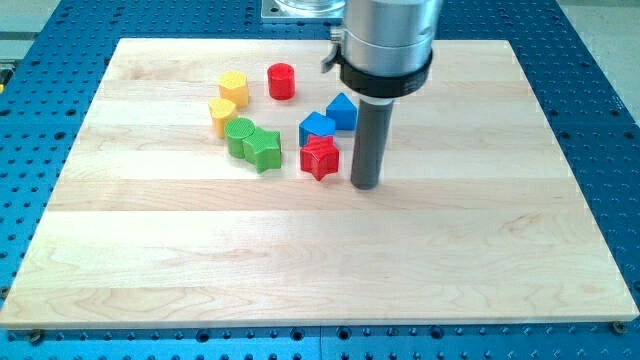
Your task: Adjust the triangle
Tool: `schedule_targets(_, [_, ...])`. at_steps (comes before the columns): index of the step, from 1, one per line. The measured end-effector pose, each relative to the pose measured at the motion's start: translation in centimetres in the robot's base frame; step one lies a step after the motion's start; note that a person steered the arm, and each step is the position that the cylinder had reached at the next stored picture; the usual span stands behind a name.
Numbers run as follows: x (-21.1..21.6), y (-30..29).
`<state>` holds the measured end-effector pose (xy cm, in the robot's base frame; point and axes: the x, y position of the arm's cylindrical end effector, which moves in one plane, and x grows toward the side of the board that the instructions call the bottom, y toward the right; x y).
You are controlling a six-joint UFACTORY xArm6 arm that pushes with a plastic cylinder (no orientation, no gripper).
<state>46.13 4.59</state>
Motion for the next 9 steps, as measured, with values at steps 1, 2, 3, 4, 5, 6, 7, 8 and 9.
schedule_targets(1, [-0.1, -2.6])
schedule_targets(2, [-0.5, -4.8])
schedule_targets(3, [0.4, -6.3])
schedule_targets(4, [0.3, -5.6])
schedule_targets(5, [-0.5, -0.7])
schedule_targets(6, [1.1, 0.8])
schedule_targets(7, [1.0, 6.0])
schedule_targets(8, [1.0, 10.3])
schedule_targets(9, [0.5, 15.4])
